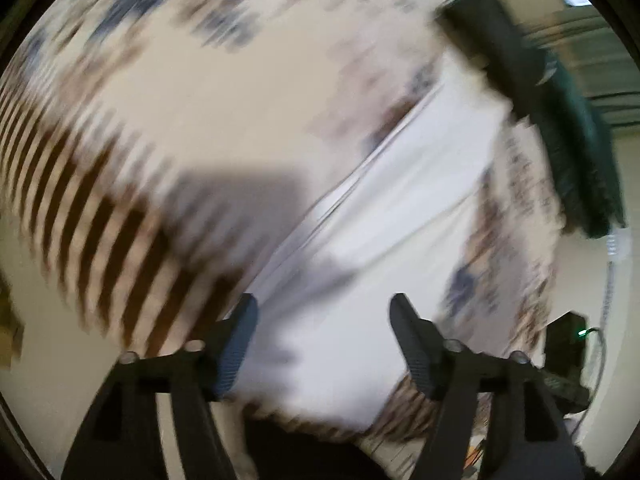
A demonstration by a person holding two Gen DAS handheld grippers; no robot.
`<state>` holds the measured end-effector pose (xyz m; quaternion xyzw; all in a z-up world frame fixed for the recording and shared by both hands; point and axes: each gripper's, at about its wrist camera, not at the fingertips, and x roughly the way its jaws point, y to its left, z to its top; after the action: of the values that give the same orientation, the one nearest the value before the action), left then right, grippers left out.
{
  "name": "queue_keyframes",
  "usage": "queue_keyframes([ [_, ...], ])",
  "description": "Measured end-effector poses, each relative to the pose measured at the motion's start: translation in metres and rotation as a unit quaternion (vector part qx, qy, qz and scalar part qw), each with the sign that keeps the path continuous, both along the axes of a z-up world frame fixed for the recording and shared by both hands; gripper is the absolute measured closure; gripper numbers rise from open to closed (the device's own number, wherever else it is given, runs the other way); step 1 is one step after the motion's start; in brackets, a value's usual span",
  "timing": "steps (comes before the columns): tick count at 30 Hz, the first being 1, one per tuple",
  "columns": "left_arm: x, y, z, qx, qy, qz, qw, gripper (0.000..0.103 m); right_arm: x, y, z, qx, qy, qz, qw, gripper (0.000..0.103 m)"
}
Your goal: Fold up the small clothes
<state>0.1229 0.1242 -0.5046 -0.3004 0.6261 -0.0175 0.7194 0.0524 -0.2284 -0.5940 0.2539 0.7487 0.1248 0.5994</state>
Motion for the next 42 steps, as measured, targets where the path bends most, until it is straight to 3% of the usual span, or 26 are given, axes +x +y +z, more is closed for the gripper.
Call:
queue_keyframes([
  [3, 0.076, -0.017, 0.005, -0.013, -0.039, -0.024, 0.9988, 0.035, 0.057, -0.018, 0.018, -0.015, -0.045, -0.018, 0.999, 0.034],
  [7, 0.184, -0.039, -0.013, -0.022, -0.077, -0.073, 0.9941, 0.035, 0.149, -0.037, 0.029, -0.023, -0.085, -0.065, 0.994, 0.034],
  [11, 0.284, -0.068, -0.037, 0.005, -0.106, -0.144, 0.9839, 0.035, 0.231, -0.073, 0.012, -0.051, -0.105, -0.107, 0.987, 0.034],
  [15, 0.35, -0.093, -0.066, 0.031, -0.119, -0.206, 0.9709, 0.037, 0.294, -0.113, -0.007, -0.055, -0.098, -0.16, 0.981, 0.034],
  [17, 0.369, -0.105, -0.076, 0.032, -0.119, -0.224, 0.9667, 0.073, 0.311, -0.115, -0.016, -0.057, -0.094, -0.182, 0.977, 0.034],
  [18, 0.376, -0.111, -0.082, 0.039, -0.114, -0.236, 0.9643, 0.1, 0.32, -0.117, -0.021, -0.058, -0.091, -0.191, 0.976, 0.034],
  [21, 0.378, -0.11, -0.083, 0.037, -0.137, -0.239, 0.9605, 0.1, 0.334, -0.121, -0.031, -0.059, -0.081, -0.214, 0.972, 0.034],
  [24, 0.375, -0.086, -0.076, 0.027, -0.16, -0.212, 0.9637, 0.101, 0.343, -0.124, -0.035, -0.056, -0.076, -0.225, 0.97, 0.034],
  [29, 0.382, -0.055, -0.087, 0.015, -0.144, -0.176, 0.9737, 0.101, 0.352, -0.126, -0.039, -0.057, -0.075, -0.211, 0.973, 0.034],
  [37, 0.388, -0.06, -0.094, 0.007, -0.141, -0.169, 0.9755, 0.101, 0.341, -0.102, -0.058, -0.028, -0.072, -0.194, 0.978, 0.035],
  [42, 0.388, -0.057, -0.096, 0.003, -0.139, -0.166, 0.9762, 0.101, 0.374, -0.11, -0.062, 0.011, -0.101, -0.243, 0.965, 0.035],
])
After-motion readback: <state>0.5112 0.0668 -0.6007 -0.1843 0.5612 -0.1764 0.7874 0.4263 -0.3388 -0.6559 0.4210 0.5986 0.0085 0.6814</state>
